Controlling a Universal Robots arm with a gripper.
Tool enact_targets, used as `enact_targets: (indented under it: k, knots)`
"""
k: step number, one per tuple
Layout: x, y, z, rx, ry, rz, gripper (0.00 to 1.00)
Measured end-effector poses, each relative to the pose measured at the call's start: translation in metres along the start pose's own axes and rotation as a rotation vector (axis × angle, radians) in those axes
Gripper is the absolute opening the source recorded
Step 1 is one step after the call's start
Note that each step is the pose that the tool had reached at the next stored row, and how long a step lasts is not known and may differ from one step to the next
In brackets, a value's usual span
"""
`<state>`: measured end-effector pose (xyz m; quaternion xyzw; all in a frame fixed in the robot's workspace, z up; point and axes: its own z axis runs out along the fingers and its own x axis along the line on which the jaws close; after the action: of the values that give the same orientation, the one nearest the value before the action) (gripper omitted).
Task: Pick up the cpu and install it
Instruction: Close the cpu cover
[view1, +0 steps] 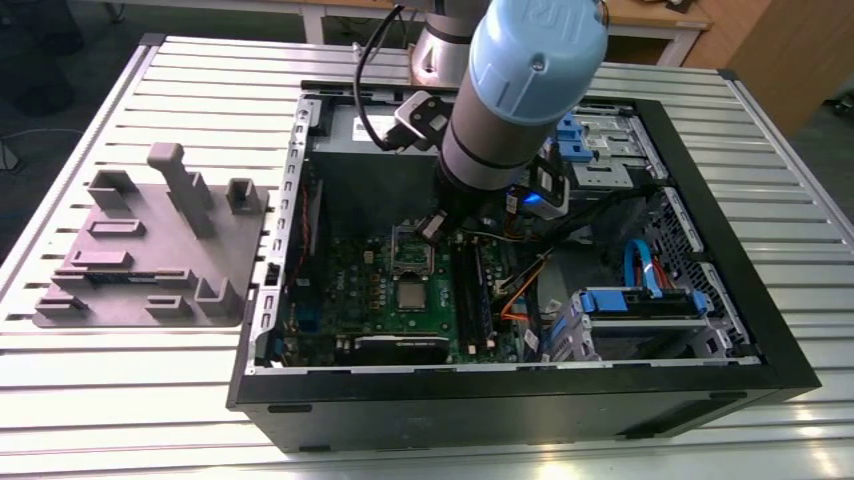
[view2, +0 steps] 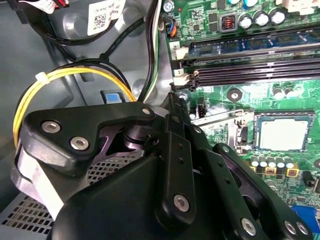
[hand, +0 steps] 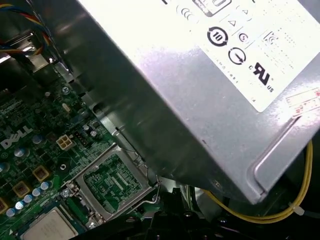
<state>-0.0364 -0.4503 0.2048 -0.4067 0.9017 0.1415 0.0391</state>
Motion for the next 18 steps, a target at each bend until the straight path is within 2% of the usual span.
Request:
enact_targets:
  k: [2,6,8,10,11,18]
  knots:
    - [0.0,-0.0001,0.0007,-0.0018,-0.0022,0.0,0.1]
    - [0.0001,-0.0002,0.0011,-0.0012,-0.0007,-0.001,0.1]
    - [0.0001,-0.0002,0.0011,0.0025,0.0052,-0.004,0.1]
    - [0.0001,-0.0002,0.0011,0.0124,0.0188,-0.006,0.1]
    - [0.0,-0.0001,0.0012,0.0156,0.0234,-0.007,0.1]
    - [-0.0007,0.0006,0.0012,0.0165,0.0285,-0.01,0.1]
